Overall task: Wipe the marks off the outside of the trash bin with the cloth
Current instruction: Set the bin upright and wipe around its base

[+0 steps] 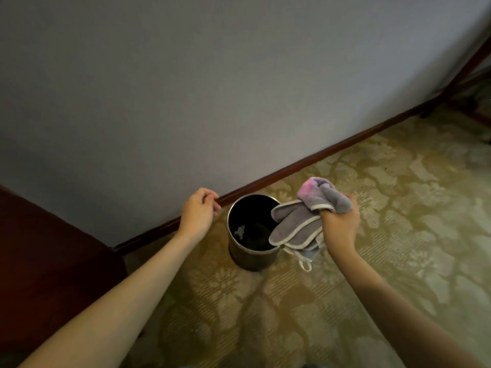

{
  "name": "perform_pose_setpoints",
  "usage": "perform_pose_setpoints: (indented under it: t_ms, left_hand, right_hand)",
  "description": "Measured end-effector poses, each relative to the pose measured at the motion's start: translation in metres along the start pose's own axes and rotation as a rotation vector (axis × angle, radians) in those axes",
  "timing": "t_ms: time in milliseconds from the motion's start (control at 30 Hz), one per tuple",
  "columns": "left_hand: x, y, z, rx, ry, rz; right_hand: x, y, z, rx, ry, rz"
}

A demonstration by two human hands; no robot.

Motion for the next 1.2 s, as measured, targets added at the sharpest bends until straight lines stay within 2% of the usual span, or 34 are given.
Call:
perform_pose_setpoints:
  t_ms: [200,367,567,700,833,1067,1200]
  left_hand:
    - [-0.049,0.073,0.209,-0.076,-0.082,-0.016]
    - [-0.089,0.13,0.36,-0.078,-0.201,0.005]
    - [-0.134,0.178,0.491,-0.051,-0.361,0.057]
    - [-0.154,0.21,0.53,-0.06,-0.43,0.116]
    - [-0.172,0.26,0.54,-0.039,-0.476,0.163]
    - [-0.202,0.38,0.511,0.032,-0.536,0.252]
    - [-0.222,0.454,0.479,0.074,-0.554,0.337]
  right_hand:
    - [0.008,0.019,-0.238,0.094,0.145,-0.106]
    - [0.013,0.036,-0.407,0.102,0.276,-0.198]
    - [0.016,0.054,-0.566,0.112,0.486,-0.315]
    - [0.009,0.046,-0.632,0.202,0.566,-0.396]
    - [-0.01,0.018,-0.682,0.246,0.632,-0.488]
    - [-0.076,-0.072,-0.725,0.341,0.691,-0.598]
    - [-0.118,-0.14,-0.734,0.378,0.65,-0.609]
Point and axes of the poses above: each hand's wrist, its own x-axis towards the middle knuckle, its own y-axis out of the back of the hand, z = x × y, the point moved 6 cm from there along x, towards the middle knuckle, and after that the axes turned 8 degrees about -z, right-handed, at the moved point
